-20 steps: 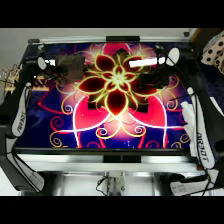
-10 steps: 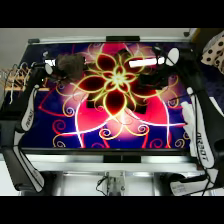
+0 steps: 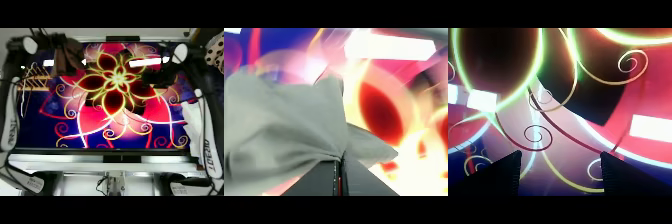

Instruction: Fold the shirts.

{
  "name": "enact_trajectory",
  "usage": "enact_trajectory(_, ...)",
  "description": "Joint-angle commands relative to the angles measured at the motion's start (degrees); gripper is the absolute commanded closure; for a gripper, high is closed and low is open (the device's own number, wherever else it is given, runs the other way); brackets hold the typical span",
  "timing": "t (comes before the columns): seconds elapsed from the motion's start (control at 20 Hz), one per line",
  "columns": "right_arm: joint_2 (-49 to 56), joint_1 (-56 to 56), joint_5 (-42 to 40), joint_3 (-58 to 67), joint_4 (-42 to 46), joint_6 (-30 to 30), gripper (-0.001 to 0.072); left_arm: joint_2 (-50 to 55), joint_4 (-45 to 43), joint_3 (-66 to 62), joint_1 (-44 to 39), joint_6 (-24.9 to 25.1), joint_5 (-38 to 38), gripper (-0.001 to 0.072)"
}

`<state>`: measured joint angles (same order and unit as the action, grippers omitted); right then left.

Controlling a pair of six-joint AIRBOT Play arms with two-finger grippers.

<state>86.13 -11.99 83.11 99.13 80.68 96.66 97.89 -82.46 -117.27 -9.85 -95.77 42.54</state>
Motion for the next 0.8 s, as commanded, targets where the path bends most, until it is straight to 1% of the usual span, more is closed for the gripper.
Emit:
enact_trajectory(0.0, -10.0, 0.0, 0.8, 0.1, 3.3, -0.4, 0.0112, -15.8, -0.2, -0.2, -6.4, 3.7, 3.0, 0.068)
enact_trajectory(0.1, -17.9, 0.0, 1.1, 0.1, 6.5, -0.5, 0.0112, -22.8, -0.2, 0.7, -11.1, 3.6, 7.1, 0.0681)
enact_trajectory(0.2, -25.5, 0.0, 2.2, 0.1, 9.0, -0.5, 0.0112, -27.2, -0.2, 3.7, -15.9, 3.6, 11.8, 0.068)
enact_trajectory(0.3, -31.3, 0.0, 5.9, 0.1, 10.5, -0.3, 0.0112, -28.1, -0.2, 7.1, -20.8, 3.5, 19.0, 0.0679)
enact_trajectory(0.35, -33.4, 0.0, 8.4, 0.1, 11.0, 0.7, 0.0112, -27.8, -0.2, 9.7, -23.1, 3.5, 21.3, 0.0679)
enact_trajectory(0.4, -35.0, 0.0, 11.3, 0.1, 11.0, 1.9, 0.0112, -27.3, -0.2, 13.7, -25.7, 2.9, 21.6, 0.0678)
enact_trajectory(0.5, -36.5, 0.0, 16.0, 0.0, 10.7, 4.1, 0.0112, -25.4, 0.0, 22.6, -30.1, 0.8, 18.4, 0.0677)
enact_trajectory(0.55, -36.6, 0.0, 17.9, -0.2, 10.3, 4.2, 0.0112, -23.6, 0.1, 26.7, -32.0, -0.9, 16.4, 0.0677)
enact_trajectory(0.65, -36.6, 0.0, 18.8, -2.6, 9.7, 4.3, 0.0112, -18.9, 2.9, 31.5, -34.7, -4.4, 14.3, 0.0664)
enact_trajectory(0.7, -36.6, 0.0, 18.3, -4.7, 9.7, 4.7, 0.0112, -16.4, 5.4, 31.6, -35.2, -4.6, 14.6, 0.0484)
enact_trajectory(0.75, -36.6, 0.0, 17.2, -7.6, 9.8, 4.7, 0.0112, -14.3, 8.8, 31.1, -35.1, -4.6, 15.5, 0.0117)
